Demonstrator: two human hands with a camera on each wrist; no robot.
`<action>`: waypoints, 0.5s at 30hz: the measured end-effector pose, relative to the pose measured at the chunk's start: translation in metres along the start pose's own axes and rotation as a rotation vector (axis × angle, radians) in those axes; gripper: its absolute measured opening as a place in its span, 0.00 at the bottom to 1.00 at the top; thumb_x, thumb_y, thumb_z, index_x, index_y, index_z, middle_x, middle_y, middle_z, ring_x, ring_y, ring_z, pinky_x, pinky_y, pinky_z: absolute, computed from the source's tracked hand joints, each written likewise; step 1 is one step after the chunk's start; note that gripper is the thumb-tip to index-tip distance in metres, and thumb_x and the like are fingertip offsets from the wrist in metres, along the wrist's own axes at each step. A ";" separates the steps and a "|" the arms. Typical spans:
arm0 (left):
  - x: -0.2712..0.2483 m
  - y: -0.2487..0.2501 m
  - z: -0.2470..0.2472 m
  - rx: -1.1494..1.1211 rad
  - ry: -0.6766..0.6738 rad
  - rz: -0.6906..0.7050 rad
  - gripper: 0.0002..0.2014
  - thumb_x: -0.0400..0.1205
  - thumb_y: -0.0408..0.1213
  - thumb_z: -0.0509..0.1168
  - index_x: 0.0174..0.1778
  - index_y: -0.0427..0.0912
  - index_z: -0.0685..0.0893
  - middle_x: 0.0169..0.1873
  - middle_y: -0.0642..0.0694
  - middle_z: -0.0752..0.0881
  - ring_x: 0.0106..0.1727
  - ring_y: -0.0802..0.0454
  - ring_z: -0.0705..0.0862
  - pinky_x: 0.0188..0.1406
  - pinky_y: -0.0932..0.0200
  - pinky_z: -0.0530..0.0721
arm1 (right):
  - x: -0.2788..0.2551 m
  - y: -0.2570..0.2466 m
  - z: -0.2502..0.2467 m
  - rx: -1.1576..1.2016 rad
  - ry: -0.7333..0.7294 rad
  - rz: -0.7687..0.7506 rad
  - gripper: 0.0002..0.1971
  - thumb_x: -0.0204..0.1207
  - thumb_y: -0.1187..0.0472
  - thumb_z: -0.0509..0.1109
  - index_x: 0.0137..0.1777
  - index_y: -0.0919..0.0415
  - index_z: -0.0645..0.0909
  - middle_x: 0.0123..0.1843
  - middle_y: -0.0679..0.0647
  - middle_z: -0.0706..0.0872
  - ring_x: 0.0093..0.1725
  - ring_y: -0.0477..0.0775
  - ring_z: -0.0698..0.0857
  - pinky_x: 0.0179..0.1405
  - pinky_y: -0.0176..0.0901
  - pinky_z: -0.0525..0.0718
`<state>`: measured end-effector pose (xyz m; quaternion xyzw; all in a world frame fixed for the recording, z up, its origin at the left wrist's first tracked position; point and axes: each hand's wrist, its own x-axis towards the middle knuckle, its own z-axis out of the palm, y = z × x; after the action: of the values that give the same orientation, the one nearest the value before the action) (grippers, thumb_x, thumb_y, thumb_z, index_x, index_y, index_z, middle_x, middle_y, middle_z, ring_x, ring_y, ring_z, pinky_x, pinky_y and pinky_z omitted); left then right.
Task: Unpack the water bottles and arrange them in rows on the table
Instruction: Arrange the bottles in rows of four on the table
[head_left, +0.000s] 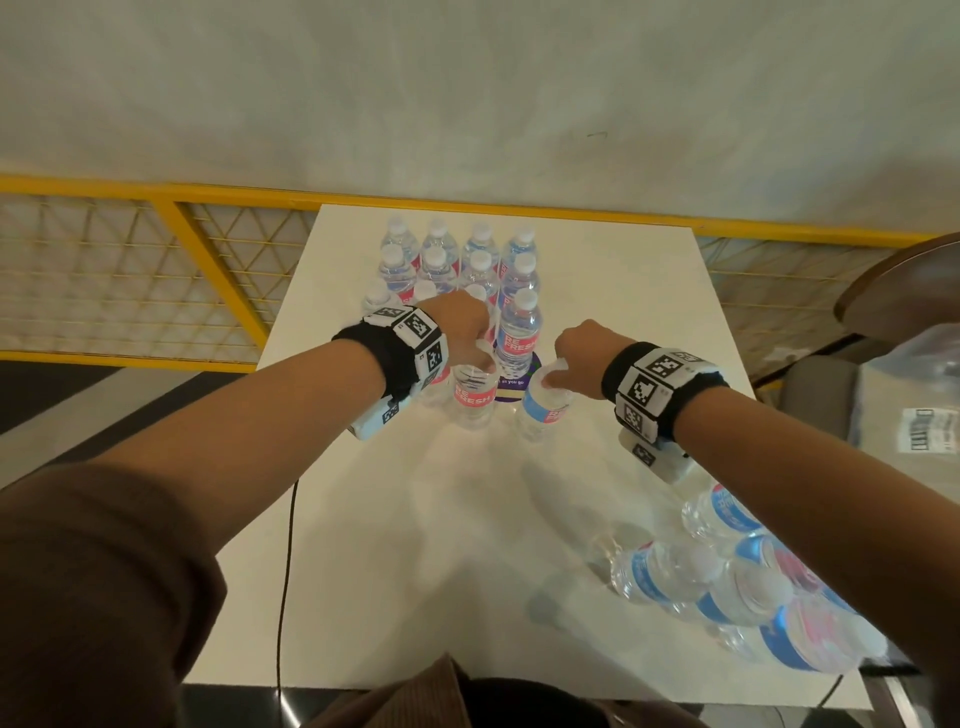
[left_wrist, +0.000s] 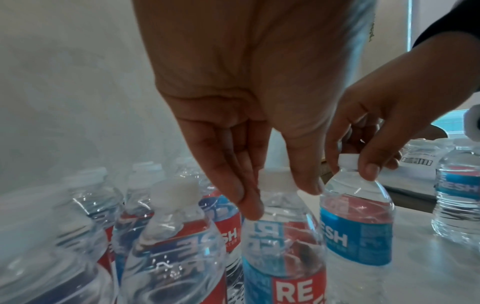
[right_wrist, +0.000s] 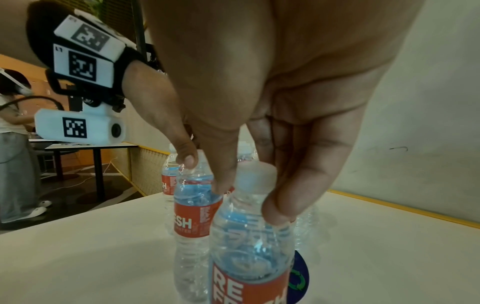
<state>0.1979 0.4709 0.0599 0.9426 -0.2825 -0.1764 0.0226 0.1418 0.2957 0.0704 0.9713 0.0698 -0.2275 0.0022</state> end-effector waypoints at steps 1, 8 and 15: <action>0.001 0.000 0.000 0.009 -0.004 0.001 0.19 0.77 0.52 0.69 0.36 0.37 0.80 0.26 0.48 0.75 0.41 0.42 0.82 0.38 0.56 0.74 | 0.000 -0.001 0.001 0.004 0.008 0.003 0.22 0.80 0.47 0.64 0.62 0.66 0.79 0.57 0.60 0.84 0.45 0.53 0.77 0.42 0.41 0.74; 0.005 -0.001 0.001 -0.003 0.030 0.002 0.23 0.77 0.51 0.69 0.24 0.42 0.69 0.23 0.47 0.71 0.33 0.46 0.75 0.35 0.57 0.69 | 0.002 -0.001 -0.001 0.054 0.017 -0.003 0.17 0.79 0.48 0.67 0.51 0.64 0.80 0.38 0.55 0.82 0.35 0.51 0.77 0.29 0.35 0.72; 0.003 -0.005 0.000 -0.047 0.002 -0.039 0.25 0.76 0.52 0.70 0.22 0.43 0.67 0.21 0.47 0.69 0.30 0.48 0.72 0.34 0.56 0.69 | -0.002 -0.003 0.000 0.060 -0.004 -0.010 0.21 0.78 0.50 0.69 0.64 0.64 0.78 0.57 0.58 0.84 0.51 0.56 0.84 0.44 0.37 0.79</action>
<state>0.2030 0.4730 0.0584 0.9474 -0.2596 -0.1826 0.0416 0.1398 0.2985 0.0717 0.9701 0.0679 -0.2314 -0.0279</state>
